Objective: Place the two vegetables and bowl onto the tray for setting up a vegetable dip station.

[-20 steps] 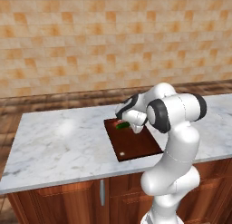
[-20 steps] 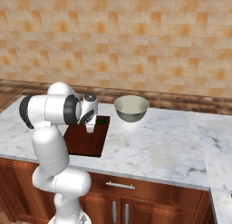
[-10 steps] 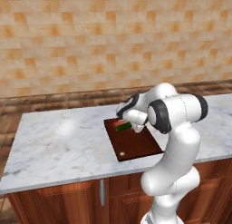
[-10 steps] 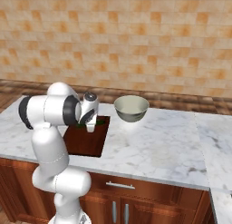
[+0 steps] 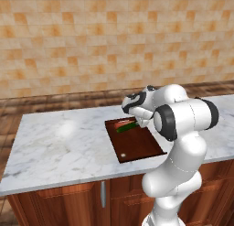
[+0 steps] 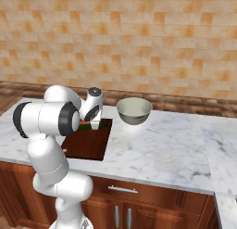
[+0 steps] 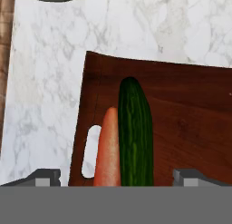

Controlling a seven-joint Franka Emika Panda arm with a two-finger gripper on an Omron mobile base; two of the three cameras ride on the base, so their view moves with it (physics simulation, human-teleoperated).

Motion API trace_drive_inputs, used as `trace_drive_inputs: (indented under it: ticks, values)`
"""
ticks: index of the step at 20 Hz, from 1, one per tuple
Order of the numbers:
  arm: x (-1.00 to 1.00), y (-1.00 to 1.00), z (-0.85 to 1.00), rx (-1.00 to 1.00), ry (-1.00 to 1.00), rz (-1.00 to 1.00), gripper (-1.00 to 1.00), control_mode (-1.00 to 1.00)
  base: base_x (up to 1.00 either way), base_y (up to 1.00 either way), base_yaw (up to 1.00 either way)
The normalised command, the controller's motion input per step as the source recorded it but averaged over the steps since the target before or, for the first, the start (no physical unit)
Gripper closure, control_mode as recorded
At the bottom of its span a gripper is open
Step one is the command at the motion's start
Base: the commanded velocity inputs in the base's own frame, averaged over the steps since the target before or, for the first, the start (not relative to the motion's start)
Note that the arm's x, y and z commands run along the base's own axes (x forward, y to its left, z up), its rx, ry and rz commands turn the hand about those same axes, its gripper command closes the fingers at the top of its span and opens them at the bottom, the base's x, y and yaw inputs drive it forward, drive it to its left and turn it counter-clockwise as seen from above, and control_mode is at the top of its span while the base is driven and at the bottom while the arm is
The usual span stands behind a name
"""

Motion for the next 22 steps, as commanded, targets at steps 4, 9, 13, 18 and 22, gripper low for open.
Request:
trace_drive_inputs:
  ticks: [4, 9, 13, 18, 22]
  values:
    - [0.0, 0.0, 0.37, -0.11, 0.0, 0.19, -1.0, -1.0, 0.0, 0.0, 0.0]
    - [-0.02, 0.0, 0.43, -0.09, 0.0, 0.17, -1.0, -1.0, 0.0, 0.0, 0.0]
    - [0.0, 0.0, 0.37, -0.14, 0.02, 0.14, -1.0, -1.0, 0.0, 0.0, 0.0]
    - [-0.01, -0.02, 0.27, -0.15, 0.04, 0.14, -1.0, -1.0, 0.0, 0.0, 0.0]
    - [0.0, -0.2, 0.1, -0.11, 0.0, 0.18, -1.0, -1.0, 0.0, 0.0, 0.0]
